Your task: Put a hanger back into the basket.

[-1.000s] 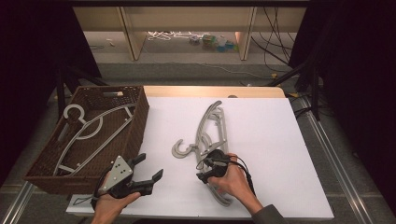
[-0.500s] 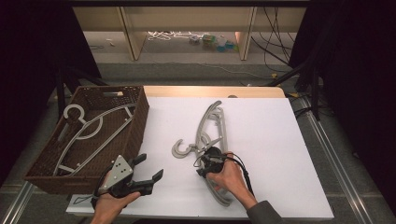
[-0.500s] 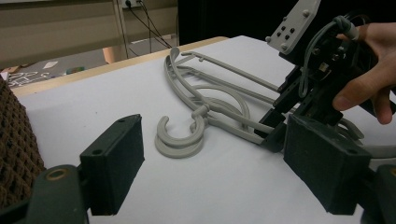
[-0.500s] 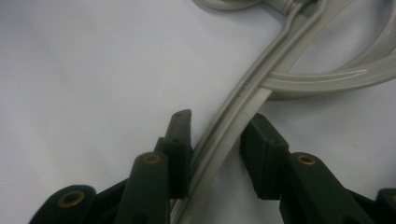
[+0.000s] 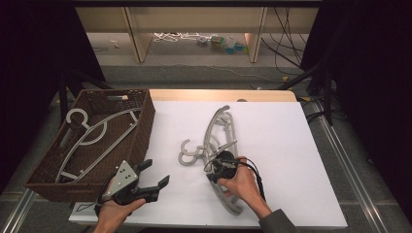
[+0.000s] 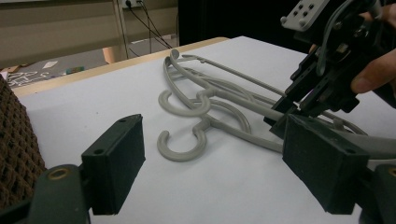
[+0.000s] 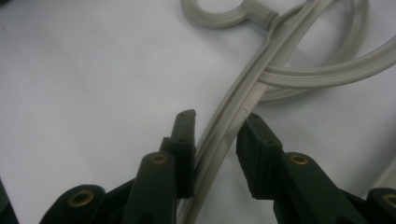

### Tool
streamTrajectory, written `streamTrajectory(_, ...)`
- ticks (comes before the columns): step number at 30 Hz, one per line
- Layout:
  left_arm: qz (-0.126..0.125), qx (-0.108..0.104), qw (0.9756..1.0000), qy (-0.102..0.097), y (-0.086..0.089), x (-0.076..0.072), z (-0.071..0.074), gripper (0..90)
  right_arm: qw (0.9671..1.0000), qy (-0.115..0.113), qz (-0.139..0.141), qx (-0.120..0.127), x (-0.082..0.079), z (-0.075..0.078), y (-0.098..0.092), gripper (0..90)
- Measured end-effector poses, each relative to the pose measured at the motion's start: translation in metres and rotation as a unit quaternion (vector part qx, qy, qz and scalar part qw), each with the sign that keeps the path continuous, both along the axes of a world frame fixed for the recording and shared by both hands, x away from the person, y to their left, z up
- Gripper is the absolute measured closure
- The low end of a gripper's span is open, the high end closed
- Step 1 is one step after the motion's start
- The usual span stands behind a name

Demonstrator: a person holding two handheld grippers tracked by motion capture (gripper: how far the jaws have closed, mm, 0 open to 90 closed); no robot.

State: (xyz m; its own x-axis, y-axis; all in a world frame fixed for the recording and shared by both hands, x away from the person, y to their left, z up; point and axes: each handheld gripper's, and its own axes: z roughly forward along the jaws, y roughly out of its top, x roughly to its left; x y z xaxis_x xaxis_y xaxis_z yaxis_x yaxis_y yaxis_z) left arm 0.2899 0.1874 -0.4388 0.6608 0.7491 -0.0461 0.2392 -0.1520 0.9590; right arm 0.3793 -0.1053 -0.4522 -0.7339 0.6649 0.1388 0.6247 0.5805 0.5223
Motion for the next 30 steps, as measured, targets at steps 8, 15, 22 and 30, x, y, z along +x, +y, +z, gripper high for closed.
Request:
streamTrajectory(8,0.001,0.000,1.0000,-0.001,0.002,0.000,0.001,21.0,0.9987,-0.031,-0.038,0.016,-0.013,0.022,-0.027,74.3)
streamTrajectory(15,0.000,0.005,1.0000,0.000,0.000,0.000,0.000,21.1,0.9977,-0.057,-0.033,0.015,-0.018,0.034,-0.058,82.9)
streamTrajectory(22,-0.005,0.011,0.9999,-0.005,-0.001,0.001,-0.001,21.5,0.9942,-0.105,0.017,0.010,-0.021,0.049,-0.072,83.2)
streamTrajectory(30,-0.016,0.052,0.9980,-0.032,-0.012,0.004,0.001,23.7,0.9920,-0.101,0.062,0.045,-0.037,0.069,-0.093,83.3)
